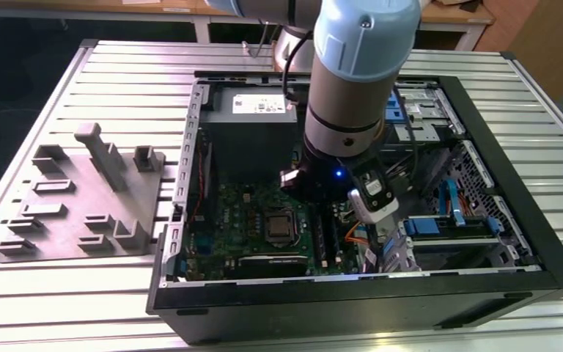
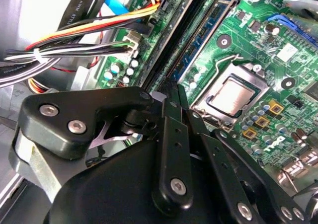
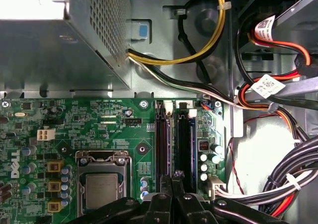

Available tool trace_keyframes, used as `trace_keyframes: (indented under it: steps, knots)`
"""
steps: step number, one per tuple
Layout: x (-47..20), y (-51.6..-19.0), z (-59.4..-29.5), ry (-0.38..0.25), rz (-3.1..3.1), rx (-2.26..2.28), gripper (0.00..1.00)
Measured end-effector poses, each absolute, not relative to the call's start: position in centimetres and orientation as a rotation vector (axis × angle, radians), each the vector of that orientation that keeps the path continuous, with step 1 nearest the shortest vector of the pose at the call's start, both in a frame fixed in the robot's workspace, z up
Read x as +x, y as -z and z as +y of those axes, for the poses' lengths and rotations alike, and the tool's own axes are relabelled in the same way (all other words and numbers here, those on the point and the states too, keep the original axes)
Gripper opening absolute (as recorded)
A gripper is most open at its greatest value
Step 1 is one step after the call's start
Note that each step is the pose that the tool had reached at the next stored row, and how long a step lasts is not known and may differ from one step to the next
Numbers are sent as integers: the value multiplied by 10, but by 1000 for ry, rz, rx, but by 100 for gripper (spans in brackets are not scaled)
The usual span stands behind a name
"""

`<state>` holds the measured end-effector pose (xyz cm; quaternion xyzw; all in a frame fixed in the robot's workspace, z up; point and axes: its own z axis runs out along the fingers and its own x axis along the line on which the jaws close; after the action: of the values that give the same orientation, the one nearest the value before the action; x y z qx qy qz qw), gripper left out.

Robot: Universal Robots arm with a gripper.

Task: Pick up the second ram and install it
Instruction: 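Insert the second ram into the second slot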

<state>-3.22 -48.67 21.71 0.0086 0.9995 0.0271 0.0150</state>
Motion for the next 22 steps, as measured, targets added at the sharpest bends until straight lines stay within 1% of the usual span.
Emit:
trace_keyframes:
  steps: [15, 16, 17, 18, 22]
  knots:
    - [-33, -214, -487, -85, 3110, 27, 12]
    - [-33, -214, -487, -85, 3110, 27, 18]
    - [-33, -214, -487, -85, 3110, 27, 18]
    - [-33, -214, -487, -85, 3110, 27, 25]
    - [-33, -219, -487, -85, 3110, 27, 25]
